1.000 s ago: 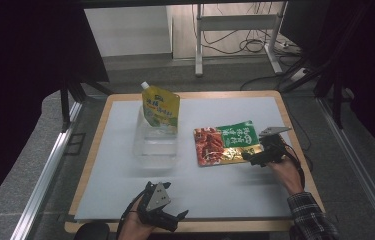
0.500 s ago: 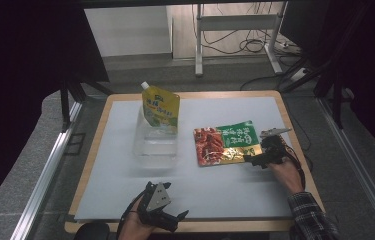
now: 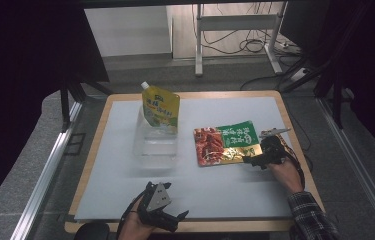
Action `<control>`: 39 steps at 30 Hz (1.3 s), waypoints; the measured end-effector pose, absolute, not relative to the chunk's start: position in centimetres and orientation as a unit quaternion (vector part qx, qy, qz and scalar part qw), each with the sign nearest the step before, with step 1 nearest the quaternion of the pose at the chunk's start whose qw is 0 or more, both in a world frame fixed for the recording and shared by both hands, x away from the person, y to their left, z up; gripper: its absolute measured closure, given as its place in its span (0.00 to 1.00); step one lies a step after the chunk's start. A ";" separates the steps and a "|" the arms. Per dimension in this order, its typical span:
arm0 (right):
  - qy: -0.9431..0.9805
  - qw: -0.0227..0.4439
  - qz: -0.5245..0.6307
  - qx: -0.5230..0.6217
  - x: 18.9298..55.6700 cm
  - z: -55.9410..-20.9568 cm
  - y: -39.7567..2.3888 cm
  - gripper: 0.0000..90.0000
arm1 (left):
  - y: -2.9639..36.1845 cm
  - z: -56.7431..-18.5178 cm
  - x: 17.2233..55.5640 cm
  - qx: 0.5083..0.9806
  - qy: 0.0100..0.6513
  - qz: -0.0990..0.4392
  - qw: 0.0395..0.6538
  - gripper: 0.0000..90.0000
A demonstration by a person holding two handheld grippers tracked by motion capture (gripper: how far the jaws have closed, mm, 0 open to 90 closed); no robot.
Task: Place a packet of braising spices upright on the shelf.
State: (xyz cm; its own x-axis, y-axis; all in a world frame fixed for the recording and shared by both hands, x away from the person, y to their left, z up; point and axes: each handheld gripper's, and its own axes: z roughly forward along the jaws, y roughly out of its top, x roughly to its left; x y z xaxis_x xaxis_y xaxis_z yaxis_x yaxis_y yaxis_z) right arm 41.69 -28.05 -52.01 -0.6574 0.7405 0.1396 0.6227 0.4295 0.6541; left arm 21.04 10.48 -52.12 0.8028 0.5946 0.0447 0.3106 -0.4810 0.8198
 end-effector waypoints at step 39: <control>0.816 0.059 0.344 0.460 42.2 -50.5 -27.2 0.96 | 10.1 -52.2 20.9 0.851 0.258 0.171 0.424 0.02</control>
State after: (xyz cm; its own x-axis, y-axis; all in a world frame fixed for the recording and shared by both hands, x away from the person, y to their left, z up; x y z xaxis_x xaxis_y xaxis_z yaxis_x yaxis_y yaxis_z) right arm 42.23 -27.16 -50.48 -0.5700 0.7914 0.2208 0.7105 0.3397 0.6163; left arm 20.89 10.09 -52.24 0.8079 0.5849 0.0722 0.2948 -0.5071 0.8099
